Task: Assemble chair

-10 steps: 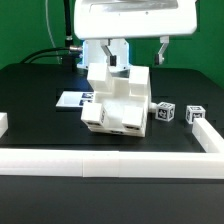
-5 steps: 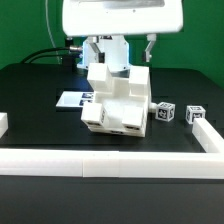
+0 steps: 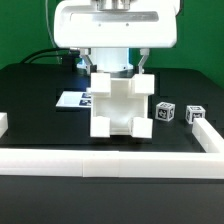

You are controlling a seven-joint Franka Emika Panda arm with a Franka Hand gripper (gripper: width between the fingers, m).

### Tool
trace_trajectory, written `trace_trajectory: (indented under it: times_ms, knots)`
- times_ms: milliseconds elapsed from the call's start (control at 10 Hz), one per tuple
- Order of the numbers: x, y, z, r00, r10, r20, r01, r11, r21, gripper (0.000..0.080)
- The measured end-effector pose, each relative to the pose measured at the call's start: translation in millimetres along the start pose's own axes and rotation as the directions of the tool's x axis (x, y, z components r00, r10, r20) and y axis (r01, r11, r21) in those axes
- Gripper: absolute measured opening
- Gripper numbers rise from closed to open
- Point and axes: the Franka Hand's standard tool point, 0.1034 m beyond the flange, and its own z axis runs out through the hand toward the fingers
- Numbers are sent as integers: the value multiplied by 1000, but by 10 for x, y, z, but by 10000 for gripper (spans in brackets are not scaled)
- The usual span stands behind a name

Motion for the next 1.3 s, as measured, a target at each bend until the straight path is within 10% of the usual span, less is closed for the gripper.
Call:
trace_trajectory:
  times_ms: [600, 1100, 1300]
  knots:
    - [380, -189, 132, 989, -20, -146, 17, 1000, -25, 649]
    - [391, -368, -312, 994, -8, -112, 12, 999, 37, 649]
    - [379, -353, -268, 994, -9, -111, 13, 999, 32, 649]
